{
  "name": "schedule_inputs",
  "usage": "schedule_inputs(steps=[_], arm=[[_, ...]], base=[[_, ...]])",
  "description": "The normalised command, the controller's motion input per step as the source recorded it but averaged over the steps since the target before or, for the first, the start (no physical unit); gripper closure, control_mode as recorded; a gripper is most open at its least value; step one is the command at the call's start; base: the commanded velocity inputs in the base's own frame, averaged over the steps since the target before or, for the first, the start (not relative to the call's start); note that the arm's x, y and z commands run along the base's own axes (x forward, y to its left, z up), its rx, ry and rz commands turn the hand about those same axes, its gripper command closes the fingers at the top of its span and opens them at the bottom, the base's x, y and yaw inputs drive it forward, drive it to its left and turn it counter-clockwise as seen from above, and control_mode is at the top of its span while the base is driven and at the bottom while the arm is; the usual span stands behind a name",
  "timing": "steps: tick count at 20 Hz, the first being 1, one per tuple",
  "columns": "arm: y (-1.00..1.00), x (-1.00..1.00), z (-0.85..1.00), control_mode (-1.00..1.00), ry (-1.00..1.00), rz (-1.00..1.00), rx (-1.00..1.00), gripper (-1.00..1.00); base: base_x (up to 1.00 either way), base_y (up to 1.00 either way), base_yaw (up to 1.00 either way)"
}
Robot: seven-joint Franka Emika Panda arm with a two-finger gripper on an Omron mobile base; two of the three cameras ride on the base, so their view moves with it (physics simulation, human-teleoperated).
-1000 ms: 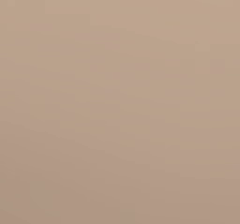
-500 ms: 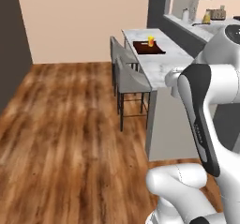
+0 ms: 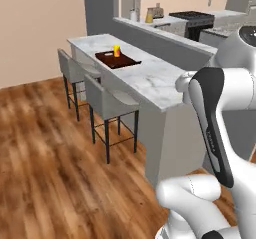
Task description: There is a tray on the dining counter. Grab the cup, mug, and pitcher and place them on the tray. The pitcher may be placed next to the tray if it cannot fit the tray.
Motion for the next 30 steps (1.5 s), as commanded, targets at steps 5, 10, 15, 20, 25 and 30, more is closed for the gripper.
schedule_inputs(steps=[5, 10, 15, 20, 25, 30], arm=[[0.00, 0.00, 0.00, 1.00, 0.00, 0.00, 0.00, 1.00], [0.00, 0.00, 0.00, 1.00, 0.00, 0.00, 0.00, 1.00], [0.00, 0.00, 0.00, 1.00, 0.00, 0.00, 0.00, 1.00], [0.00, 0.00, 0.00, 1.00, 0.00, 0.00, 0.00, 1.00], [0.00, 0.00, 0.00, 1.00, 0.00, 0.00, 0.00, 1.00], [0.00, 0.00, 0.00, 1.00, 0.00, 0.00, 0.00, 1.00]], base=[[0.37, 1.00, -0.62], [0.08, 1.00, -0.55], [0.04, 1.00, -0.53], [0.00, 1.00, -0.40], [0.00, 1.00, -0.39], [0.04, 1.00, -0.42]])
